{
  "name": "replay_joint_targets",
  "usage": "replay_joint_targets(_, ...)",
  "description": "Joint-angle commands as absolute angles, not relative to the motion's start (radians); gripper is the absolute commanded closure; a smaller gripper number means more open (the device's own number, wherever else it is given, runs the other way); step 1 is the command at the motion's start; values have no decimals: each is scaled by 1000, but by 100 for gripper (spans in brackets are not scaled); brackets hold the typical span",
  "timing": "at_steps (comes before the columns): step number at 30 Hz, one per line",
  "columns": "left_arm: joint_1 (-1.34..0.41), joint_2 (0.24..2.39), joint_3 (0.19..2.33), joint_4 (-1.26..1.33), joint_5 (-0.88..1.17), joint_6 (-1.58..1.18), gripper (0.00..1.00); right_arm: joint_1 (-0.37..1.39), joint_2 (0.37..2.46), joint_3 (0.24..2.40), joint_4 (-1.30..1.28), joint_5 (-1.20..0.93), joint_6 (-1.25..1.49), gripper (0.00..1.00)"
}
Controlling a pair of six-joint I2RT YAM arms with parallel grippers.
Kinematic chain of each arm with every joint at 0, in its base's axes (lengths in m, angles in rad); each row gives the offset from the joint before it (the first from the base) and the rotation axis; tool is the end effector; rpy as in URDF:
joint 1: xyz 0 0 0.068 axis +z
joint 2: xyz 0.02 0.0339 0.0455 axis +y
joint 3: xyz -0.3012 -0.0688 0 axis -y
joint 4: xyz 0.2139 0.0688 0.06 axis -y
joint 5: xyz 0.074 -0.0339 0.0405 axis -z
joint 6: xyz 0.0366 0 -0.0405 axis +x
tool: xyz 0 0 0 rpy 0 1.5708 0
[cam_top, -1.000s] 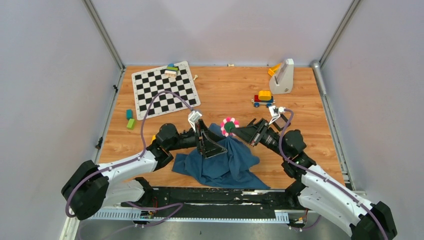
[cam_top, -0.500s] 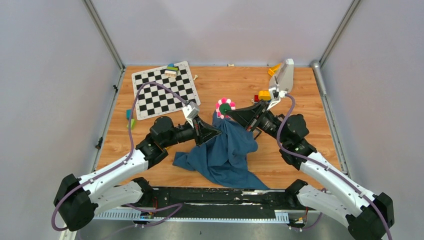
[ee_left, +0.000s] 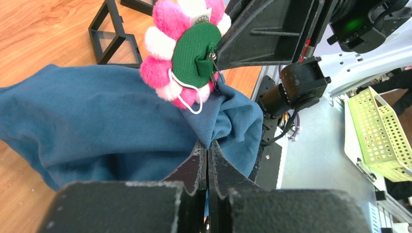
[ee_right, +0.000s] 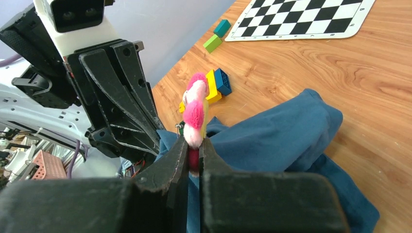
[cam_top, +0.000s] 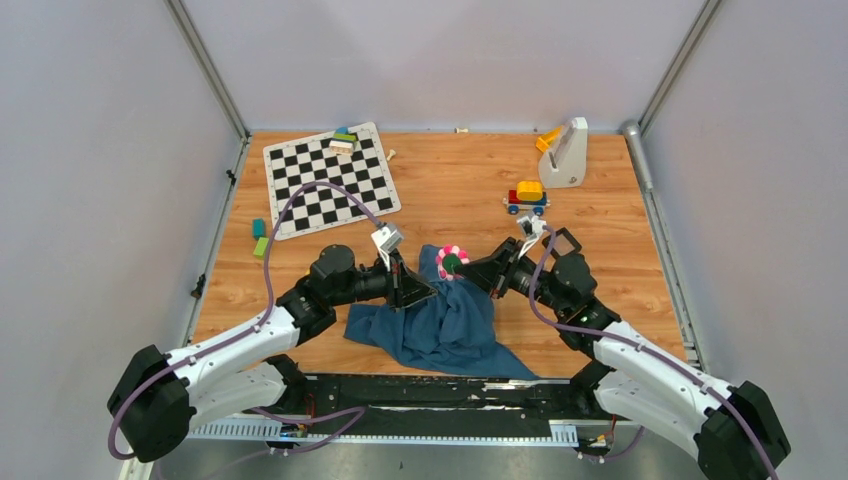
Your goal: Remove the brooch from the garment
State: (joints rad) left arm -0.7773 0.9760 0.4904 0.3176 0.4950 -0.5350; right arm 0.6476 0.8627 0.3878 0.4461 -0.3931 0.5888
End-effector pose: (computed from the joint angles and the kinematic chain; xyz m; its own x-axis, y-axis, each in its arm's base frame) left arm 0.1112 -0.1338 0.2984 -0.5874 -0.0514 -0.8077 0.7574 0.3168 -0.5710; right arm 0.1108 0.1014 0.2947 -0.4982 0.2664 -0.8251 -0.7046 0.4302 0.5643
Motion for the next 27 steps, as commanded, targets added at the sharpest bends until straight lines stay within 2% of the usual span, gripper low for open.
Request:
replay_joint_targets(1, -779, 973, 478, 361, 491, -560, 79, 652, 804, 370, 486, -356, 659, 100)
replay_joint_targets(2, -779, 977, 466, 380, 491, -568, 57, 652, 793, 362, 485, -353, 678, 100)
replay_joint_targets(4, -778, 989, 441, 430, 488, -585, 33, 652, 770, 339, 491, -343, 732, 100)
replay_joint_targets(5, -779, 994, 431, 453, 486, -592, 27, 652, 761, 328, 505, -350, 754, 100)
replay_joint_targets(11, -779, 1075, 362, 698, 517, -652, 3, 653, 721, 275, 543, -384, 850, 100)
replay_joint_targets(14, -779, 1123, 338, 823, 521, -671, 0, 652, 710, 256, 547, -388, 862, 100)
replay_joint_targets(24, -814, 1223, 349, 929, 475, -673, 1, 653, 732, 223, 547, -366, 917, 100)
replay_joint_targets(27, -818, 1231, 354, 932, 443, -679, 9, 653, 734, 217, 556, -374, 921, 100)
